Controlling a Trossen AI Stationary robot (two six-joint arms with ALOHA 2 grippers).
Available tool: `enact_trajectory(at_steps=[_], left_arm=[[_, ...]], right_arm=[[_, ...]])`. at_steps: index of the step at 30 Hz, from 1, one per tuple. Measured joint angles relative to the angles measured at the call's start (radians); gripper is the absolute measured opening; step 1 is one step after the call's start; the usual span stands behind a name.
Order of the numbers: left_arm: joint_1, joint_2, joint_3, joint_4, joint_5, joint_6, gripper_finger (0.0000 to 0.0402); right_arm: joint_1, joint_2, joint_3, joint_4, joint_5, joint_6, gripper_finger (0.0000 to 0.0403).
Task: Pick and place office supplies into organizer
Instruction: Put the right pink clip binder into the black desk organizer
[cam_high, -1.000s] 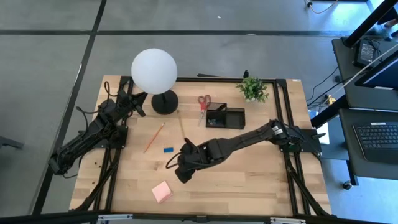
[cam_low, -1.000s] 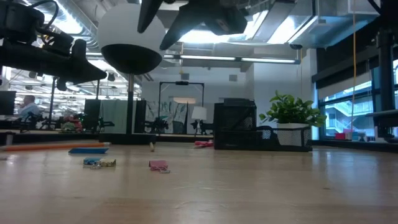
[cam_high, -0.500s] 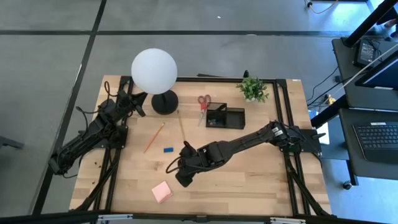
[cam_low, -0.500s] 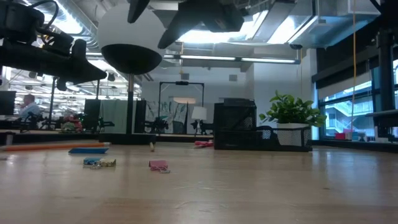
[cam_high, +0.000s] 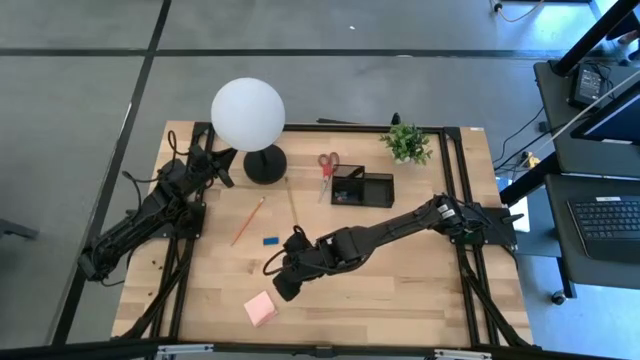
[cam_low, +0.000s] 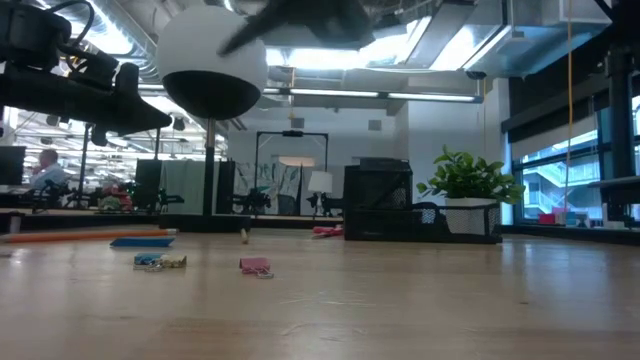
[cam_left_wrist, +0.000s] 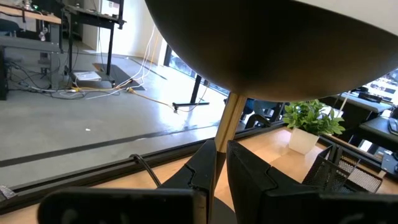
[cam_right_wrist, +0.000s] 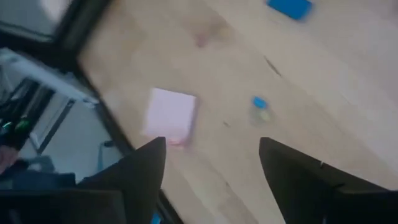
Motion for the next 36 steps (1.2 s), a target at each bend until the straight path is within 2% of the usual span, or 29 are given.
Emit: enact_trajectory(at_steps=[4, 9, 17, 36], left_arm=[[0.000, 0.000, 0.000, 0.000, 0.000, 0.000, 0.0033], [0.000, 0.005, 0.000, 0.000, 0.000, 0.000, 0.0033], [0.000, 0.007, 0.000, 0.000, 0.000, 0.000, 0.0033], [0.000, 0.008, 0.000, 0.000, 0.000, 0.000, 0.0033]], right_arm=[[0.007, 0.051, -0.001, -0.068, 0.014, 0.120, 0.0263], [0.010, 0.112, -0.002, -0.060, 0.001, 0.183, 0.0263], [0.015, 0.144, -0.002, -0.179, 0.002, 0.290, 0.0263], [0.005, 0.203, -0.002, -0.187, -0.035, 0.257, 0.0263]])
